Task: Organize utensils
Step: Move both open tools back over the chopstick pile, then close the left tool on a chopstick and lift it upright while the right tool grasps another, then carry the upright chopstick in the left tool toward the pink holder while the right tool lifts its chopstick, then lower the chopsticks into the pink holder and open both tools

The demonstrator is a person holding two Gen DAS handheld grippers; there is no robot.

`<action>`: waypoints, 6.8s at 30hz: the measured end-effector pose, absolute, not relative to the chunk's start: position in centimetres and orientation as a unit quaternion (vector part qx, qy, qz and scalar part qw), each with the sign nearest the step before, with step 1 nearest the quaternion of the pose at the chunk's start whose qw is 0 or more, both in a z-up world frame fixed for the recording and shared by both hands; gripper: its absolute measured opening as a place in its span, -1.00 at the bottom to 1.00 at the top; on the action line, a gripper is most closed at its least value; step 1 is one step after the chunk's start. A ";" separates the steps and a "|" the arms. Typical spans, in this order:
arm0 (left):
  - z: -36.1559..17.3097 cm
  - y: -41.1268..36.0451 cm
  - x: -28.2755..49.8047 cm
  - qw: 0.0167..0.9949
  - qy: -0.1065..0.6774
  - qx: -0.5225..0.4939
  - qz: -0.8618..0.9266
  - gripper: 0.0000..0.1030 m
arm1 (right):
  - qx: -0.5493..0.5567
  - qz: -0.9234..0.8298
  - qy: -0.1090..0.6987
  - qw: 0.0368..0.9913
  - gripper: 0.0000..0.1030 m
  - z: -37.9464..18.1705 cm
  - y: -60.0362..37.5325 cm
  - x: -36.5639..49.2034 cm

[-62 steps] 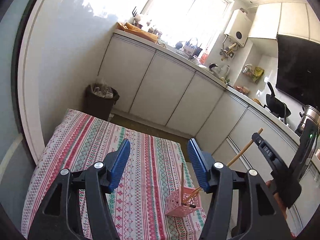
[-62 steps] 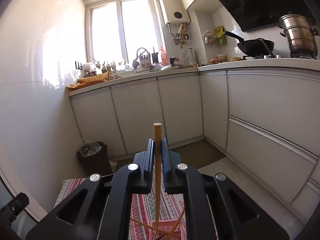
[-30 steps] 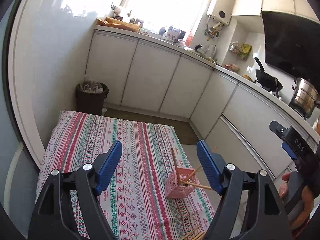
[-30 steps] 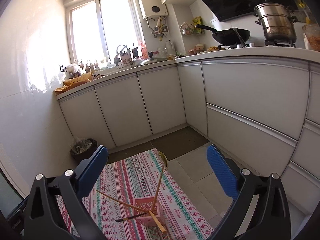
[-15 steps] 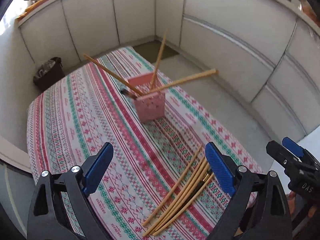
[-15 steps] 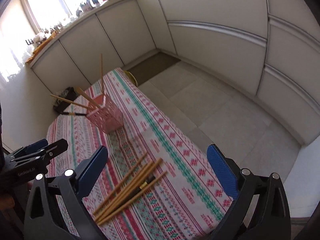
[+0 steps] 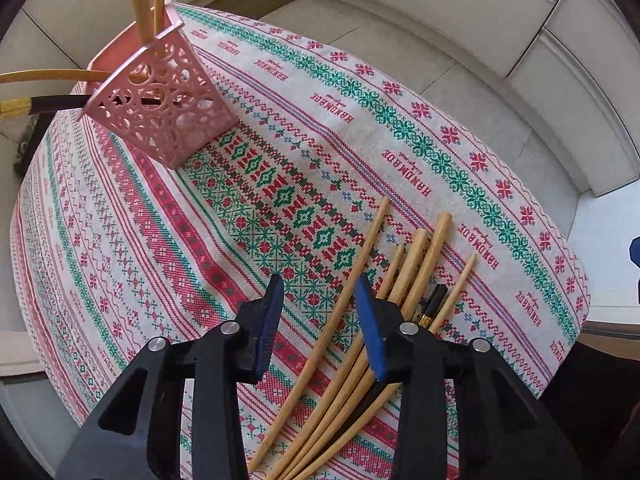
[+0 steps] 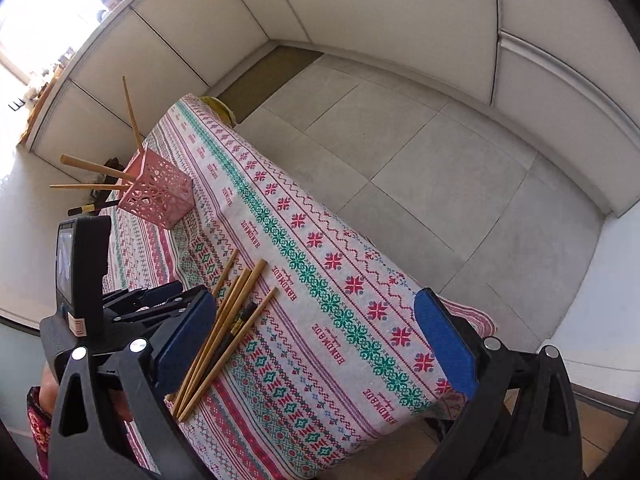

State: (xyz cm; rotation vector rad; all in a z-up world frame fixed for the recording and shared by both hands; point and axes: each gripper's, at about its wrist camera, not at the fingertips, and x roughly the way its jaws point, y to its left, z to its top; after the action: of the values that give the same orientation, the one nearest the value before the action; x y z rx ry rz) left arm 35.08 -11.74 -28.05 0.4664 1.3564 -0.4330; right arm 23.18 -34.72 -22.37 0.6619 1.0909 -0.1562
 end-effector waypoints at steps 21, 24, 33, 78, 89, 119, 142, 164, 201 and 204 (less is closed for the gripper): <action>-30.1 -9.0 36.3 0.728 0.640 0.178 -0.169 -1.00 | 0.278 -0.086 0.557 0.778 0.87 -24.1 -33.3 24.8; -28.2 -5.9 35.4 0.742 0.632 0.149 -0.164 -1.00 | 0.282 -0.076 0.577 0.762 0.70 -24.9 -32.0 26.0; -28.1 -4.0 34.8 0.719 0.651 0.100 -0.223 -0.73 | 0.348 -0.098 0.570 0.738 0.61 -25.4 -32.0 25.6; -29.1 -2.9 37.5 0.746 0.655 -0.013 -0.119 -0.91 | 0.336 -0.060 0.627 0.701 0.14 -27.4 -30.4 28.4; -19.7 2.5 34.4 0.818 0.550 -0.075 -0.151 -0.91 | 0.299 -0.121 0.665 0.673 -0.25 -29.5 -26.8 31.7; -15.0 4.1 31.2 0.839 0.511 -0.076 -0.168 -0.91 | 0.361 -0.067 0.630 0.685 -0.83 -29.7 -30.5 28.0; -14.8 4.5 31.8 0.842 0.505 -0.093 -0.162 -0.90 | -0.450 0.524 0.454 0.562 0.25 -27.7 -13.2 17.3; -14.5 4.7 32.7 0.847 0.499 -0.101 -0.152 -0.90 | -0.362 0.462 0.522 0.619 -0.67 -28.6 -14.8 20.3; 2.0 -2.4 34.3 0.936 0.314 -0.014 -0.158 -0.90 | 0.173 0.270 0.102 0.942 -0.85 4.1 -31.5 30.3; 1.6 -3.2 36.7 0.939 0.308 -0.010 -0.151 -0.90 | 0.176 0.260 0.069 0.947 -0.85 4.4 -31.5 33.5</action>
State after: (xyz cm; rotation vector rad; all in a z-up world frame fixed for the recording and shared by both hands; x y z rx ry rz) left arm 36.66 -3.17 1.61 -0.0213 0.6298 -0.3082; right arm 33.47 -31.46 4.39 0.3589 0.1405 0.5304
